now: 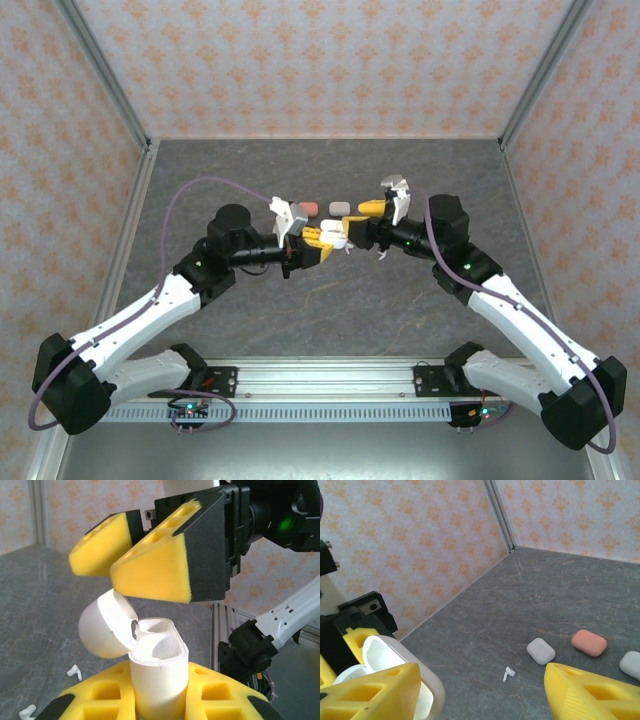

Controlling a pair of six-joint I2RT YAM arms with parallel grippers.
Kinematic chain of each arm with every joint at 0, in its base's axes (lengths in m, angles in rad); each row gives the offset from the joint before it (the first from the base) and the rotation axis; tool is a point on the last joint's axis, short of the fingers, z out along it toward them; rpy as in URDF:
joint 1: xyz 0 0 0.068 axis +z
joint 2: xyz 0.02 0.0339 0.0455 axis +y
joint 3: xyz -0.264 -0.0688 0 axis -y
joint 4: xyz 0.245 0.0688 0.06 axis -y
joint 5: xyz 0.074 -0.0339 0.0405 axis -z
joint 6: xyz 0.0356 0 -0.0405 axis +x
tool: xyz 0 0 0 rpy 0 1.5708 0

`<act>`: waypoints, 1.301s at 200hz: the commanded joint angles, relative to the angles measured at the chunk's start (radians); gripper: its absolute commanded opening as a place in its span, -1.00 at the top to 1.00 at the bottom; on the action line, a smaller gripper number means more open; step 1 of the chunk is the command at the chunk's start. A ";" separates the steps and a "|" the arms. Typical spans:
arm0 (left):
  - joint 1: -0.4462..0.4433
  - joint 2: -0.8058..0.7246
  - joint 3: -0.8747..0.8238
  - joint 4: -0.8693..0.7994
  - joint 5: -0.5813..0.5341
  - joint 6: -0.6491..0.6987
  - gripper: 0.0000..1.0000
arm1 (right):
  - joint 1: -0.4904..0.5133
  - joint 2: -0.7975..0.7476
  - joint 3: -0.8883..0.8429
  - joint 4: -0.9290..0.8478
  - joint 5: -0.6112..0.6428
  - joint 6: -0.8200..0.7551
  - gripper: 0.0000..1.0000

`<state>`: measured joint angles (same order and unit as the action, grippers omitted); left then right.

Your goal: Insert wireless bluetooth earbuds into charging case

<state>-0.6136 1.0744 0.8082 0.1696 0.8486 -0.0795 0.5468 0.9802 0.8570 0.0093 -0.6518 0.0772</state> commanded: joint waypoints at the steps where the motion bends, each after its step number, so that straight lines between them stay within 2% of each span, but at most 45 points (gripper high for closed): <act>1: -0.005 -0.004 0.013 0.015 0.018 0.030 1.00 | -0.005 -0.013 0.045 -0.022 0.011 -0.018 -0.32; 64: -0.005 -0.026 -0.008 -0.022 -0.020 0.047 1.00 | -0.046 -0.075 0.106 -0.174 0.013 -0.009 -0.32; 105: -0.004 -0.071 -0.043 -0.045 -0.030 0.040 1.00 | -0.100 -0.026 0.105 -0.284 0.057 0.003 -0.29; 169: -0.005 -0.156 -0.085 -0.061 -0.045 0.039 1.00 | -0.100 0.268 0.147 -0.406 0.138 -0.063 -0.12; 226: -0.004 -0.139 -0.080 -0.047 -0.039 0.035 1.00 | -0.100 0.579 0.263 -0.418 0.110 -0.089 -0.03; 260: -0.005 -0.134 -0.080 -0.048 -0.041 0.032 1.00 | -0.098 0.741 0.328 -0.380 0.076 -0.106 0.13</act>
<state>-0.6136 0.9386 0.7296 0.1089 0.8211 -0.0536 0.4484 1.6386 1.1324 -0.3943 -0.5495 -0.0010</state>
